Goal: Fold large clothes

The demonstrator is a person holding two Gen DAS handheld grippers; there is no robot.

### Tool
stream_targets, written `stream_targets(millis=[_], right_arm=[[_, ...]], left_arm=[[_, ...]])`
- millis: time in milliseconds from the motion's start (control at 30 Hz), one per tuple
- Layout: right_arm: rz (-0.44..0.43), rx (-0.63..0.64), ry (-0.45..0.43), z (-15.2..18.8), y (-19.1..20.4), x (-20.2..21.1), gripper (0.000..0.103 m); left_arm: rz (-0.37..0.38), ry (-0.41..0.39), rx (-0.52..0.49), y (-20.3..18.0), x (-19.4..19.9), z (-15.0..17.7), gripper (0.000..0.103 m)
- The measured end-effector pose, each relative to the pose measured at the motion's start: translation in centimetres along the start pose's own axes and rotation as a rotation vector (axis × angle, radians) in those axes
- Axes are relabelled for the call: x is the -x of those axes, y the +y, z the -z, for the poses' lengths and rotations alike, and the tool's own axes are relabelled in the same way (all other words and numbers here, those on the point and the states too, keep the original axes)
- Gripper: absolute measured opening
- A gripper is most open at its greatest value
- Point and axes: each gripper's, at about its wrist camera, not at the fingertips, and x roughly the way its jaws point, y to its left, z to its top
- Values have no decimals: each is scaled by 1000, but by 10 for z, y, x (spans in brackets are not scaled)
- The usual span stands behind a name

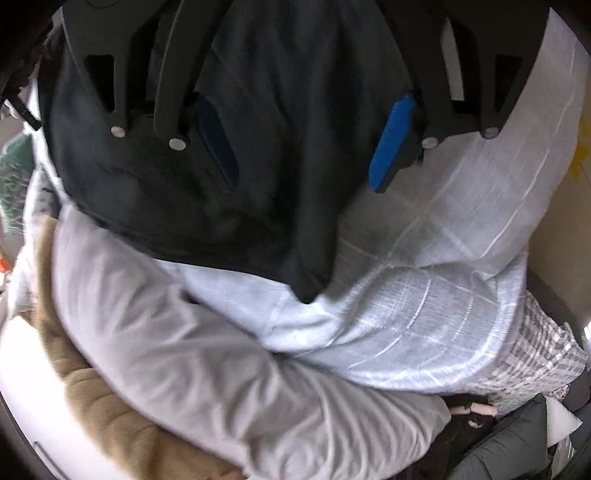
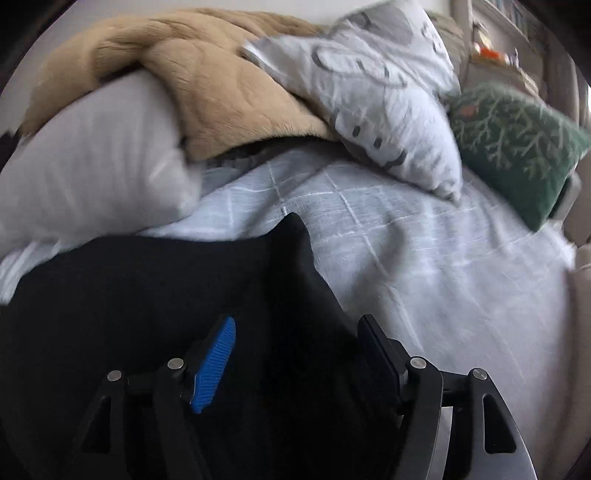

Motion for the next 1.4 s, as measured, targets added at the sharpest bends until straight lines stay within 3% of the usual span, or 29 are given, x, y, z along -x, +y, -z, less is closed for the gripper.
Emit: stream_targets(millis=[167,300,333,400,533,667,800,867,967,1167,1267,1400], right_arm=[[-121,-20,29,47,16,55,70],[-204,-5,118,91,34,62,70],[-200,7,151,102,34,60,70],[-155,23,247,123,27,50,70],[-166,-27,308,138,5,69,70],[-109,-89,288,143,-15,105,72],[-189,-214,258,160,-42,125,82],[-220,-275,272,167,-55,122,82],[-280,-387,290,173,-69,113,82],[-412,-587,264,178,-84,84,82],[-417,-682,231,176,-84,68,82],[-440,-865,176,173,-88,52,74]], left_arm=[[87,5,-73,-38,57,49,80],[132,111,-173,-60,66,98,81],[124,150,-188,-61,62,108,82],[45,321,-234,-56,44,133,81],[-23,319,-253,-45,76,141,81],[20,319,-141,-19,116,142,81],[90,323,17,19,132,153,83],[128,376,107,36,127,161,83],[251,433,247,53,111,169,83],[294,364,480,69,75,179,81],[256,241,584,80,65,177,62],[247,154,701,89,58,179,58]])
